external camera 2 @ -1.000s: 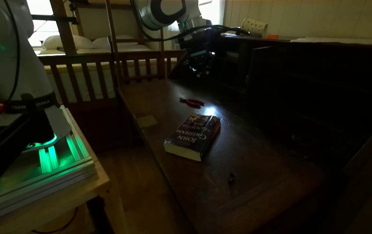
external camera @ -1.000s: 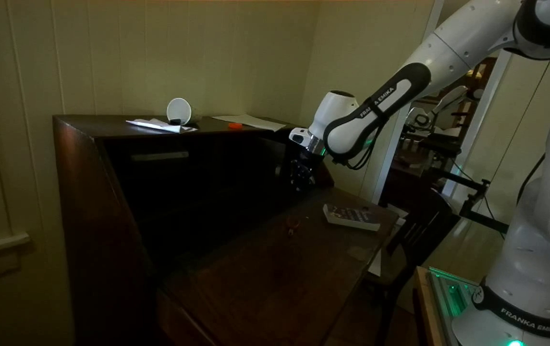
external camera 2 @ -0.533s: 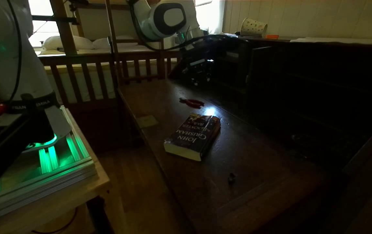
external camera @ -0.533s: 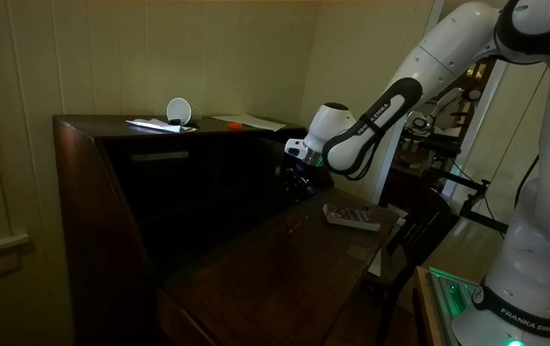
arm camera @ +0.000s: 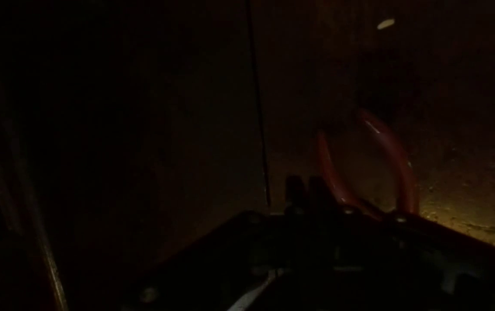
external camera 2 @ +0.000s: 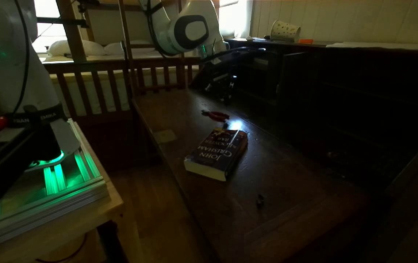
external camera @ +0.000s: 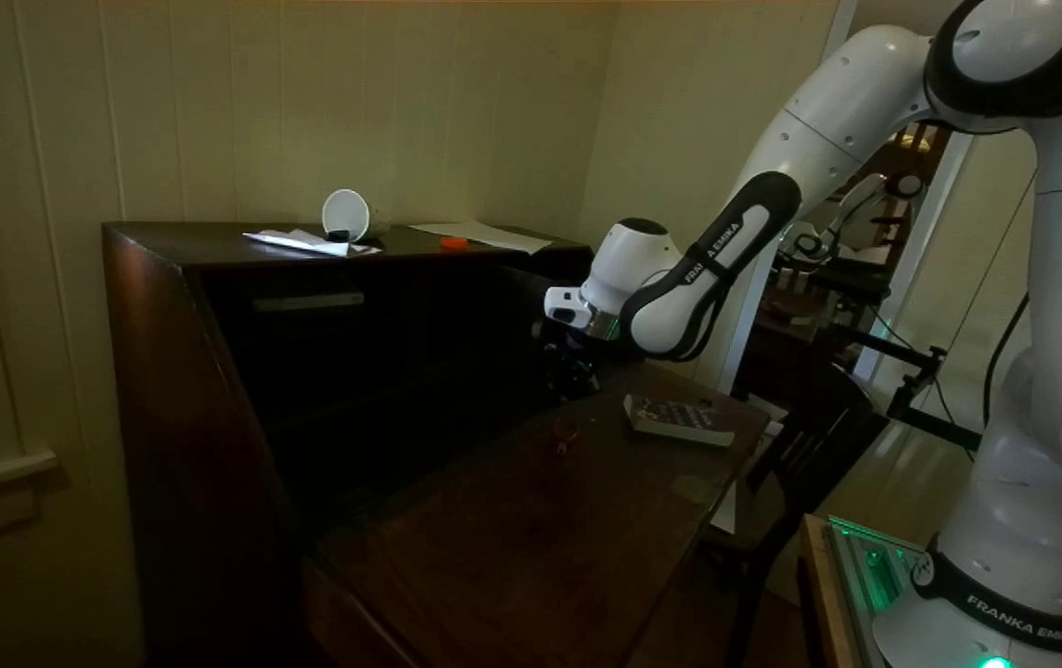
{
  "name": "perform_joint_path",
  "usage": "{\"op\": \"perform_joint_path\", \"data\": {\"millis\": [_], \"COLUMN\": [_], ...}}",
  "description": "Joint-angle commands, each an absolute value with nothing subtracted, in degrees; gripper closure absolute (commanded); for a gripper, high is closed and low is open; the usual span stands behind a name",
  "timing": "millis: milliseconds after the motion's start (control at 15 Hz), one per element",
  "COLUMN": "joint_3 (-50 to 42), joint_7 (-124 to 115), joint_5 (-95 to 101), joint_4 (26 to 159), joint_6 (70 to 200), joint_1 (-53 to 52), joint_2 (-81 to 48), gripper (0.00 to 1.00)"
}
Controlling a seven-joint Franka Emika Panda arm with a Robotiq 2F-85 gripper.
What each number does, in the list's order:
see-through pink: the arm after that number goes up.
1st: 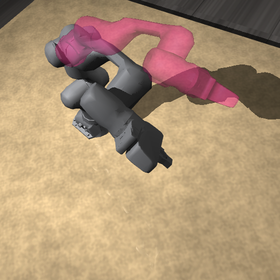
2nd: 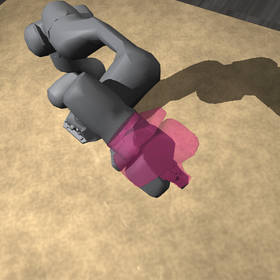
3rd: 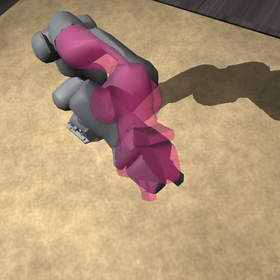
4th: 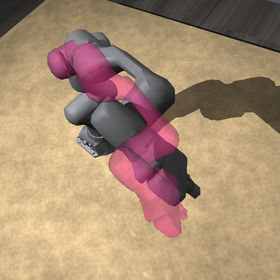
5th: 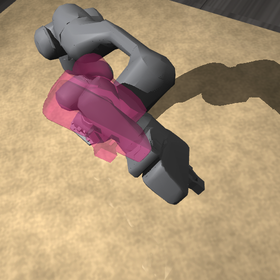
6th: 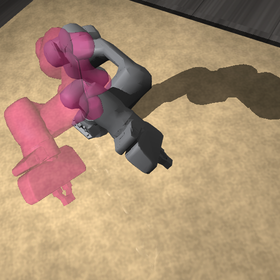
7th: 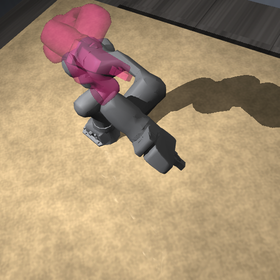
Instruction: Put the wire cutters inside the bottom shelf on the right
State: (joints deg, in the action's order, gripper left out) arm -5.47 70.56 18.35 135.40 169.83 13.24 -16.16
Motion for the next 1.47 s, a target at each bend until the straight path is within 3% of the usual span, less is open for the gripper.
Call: {"op": "perform_joint_path", "data": {"millis": [0,133,400,1067,1400], "joint_3": [-4.5,-5.05,-4.55,-2.43,-1.16], "joint_7": [75.11,76.72,80.35,88.41,91.7], "joint_5": [19.25,19.65,18.98,17.45,17.04], "joint_4": [134.38,134.25,134.3,133.97,133.55], "joint_6": [169.98,169.77,169.67,168.76,167.86], "joint_1": [14.35,14.14,14.76,16.48,17.3], "joint_2": [-17.71,-17.99,-18.49,-20.56,-21.16], "gripper": [0.61,0.56,0.67,0.61,0.73]}}
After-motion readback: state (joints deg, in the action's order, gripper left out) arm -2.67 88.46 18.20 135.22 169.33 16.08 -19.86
